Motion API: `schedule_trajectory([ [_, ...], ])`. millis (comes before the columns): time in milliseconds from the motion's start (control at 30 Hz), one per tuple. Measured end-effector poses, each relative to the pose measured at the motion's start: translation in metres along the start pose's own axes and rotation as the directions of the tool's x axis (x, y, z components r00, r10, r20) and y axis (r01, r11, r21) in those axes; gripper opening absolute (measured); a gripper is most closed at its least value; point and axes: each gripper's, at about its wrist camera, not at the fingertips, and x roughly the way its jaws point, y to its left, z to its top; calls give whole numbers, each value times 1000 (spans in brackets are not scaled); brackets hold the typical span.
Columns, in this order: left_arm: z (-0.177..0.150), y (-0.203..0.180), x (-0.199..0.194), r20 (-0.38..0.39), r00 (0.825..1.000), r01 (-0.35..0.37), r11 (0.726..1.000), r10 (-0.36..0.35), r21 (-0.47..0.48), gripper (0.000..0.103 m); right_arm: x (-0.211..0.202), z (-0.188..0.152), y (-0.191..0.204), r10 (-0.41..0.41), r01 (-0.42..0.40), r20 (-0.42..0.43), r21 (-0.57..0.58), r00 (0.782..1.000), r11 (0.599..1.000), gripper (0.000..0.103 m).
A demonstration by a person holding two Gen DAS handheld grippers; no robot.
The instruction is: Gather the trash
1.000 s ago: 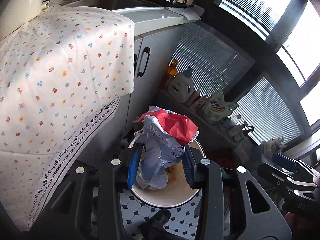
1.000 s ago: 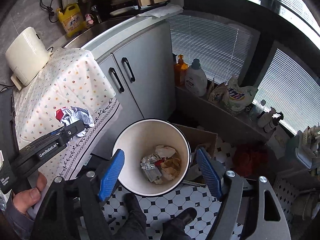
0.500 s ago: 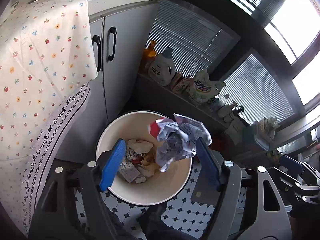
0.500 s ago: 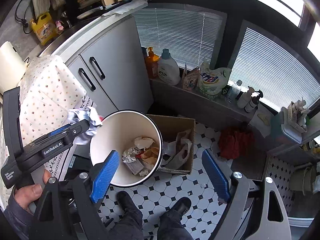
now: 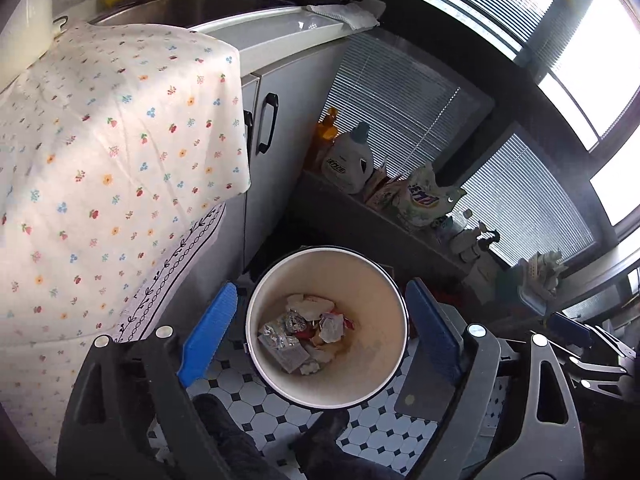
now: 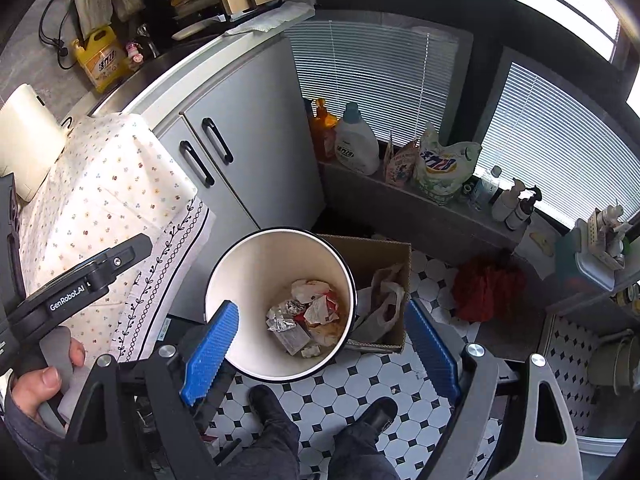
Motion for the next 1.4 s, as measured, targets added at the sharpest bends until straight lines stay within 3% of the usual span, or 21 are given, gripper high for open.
schedule_trajectory([
  [567, 47, 34, -89, 66, 998, 7, 985, -18, 171, 95, -41, 14, 63, 11, -16, 55, 97, 998, 995, 89],
  [700, 51, 35, -114, 90, 996, -17, 985, 2, 169, 95, -65, 24, 70, 54, -64, 83, 124, 995, 990, 91],
  [833, 51, 29, -149, 146, 989, -39, 988, 17, 149, 97, -101, 31, 77, 82, -93, 145, 76, 986, 993, 95],
  [1133, 26, 1, -245, 308, 943, -154, 986, 126, 66, 97, -168, 36, 78, 196, -180, 187, -101, 963, 979, 95],
  [1400, -25, -6, -293, 368, 899, -226, 971, 236, -72, 97, -202, 12, 76, 285, -243, 201, -210, 937, 947, 95],
])
